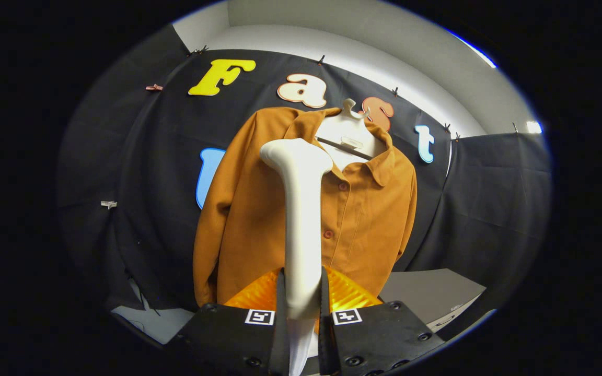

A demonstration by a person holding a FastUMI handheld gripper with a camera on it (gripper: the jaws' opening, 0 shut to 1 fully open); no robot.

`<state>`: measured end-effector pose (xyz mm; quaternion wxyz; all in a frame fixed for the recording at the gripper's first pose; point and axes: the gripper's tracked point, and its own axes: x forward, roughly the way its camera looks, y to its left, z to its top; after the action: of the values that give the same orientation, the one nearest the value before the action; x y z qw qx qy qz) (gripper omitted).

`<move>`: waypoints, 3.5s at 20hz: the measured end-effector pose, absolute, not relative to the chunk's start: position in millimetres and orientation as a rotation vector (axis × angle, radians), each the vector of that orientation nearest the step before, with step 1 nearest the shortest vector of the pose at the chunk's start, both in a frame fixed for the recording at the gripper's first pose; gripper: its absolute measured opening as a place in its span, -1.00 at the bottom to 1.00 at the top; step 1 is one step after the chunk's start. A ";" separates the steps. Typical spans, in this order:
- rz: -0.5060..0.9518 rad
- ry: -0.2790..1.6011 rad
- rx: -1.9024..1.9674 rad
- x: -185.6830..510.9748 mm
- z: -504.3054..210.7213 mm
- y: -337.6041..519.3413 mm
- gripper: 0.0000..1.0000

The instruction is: Iron the clothes twice with a garment steamer, once on the left side and once on the right side.

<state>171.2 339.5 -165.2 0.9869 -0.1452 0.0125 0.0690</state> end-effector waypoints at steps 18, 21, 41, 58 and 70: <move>0.123 0.199 -0.333 164.5 -271.4 312.7 -0.49; 0.129 0.236 -0.334 161.2 -290.5 307.2 -0.49; 0.205 0.365 -0.315 112.2 -345.6 278.3 -0.49; 0.187 0.139 -0.137 68.6 -175.8 212.8 -0.50; 0.143 0.035 -0.086 35.2 -67.9 156.8 -0.49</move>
<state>35.2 156.8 -67.9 0.9964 -0.0428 0.0174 0.0716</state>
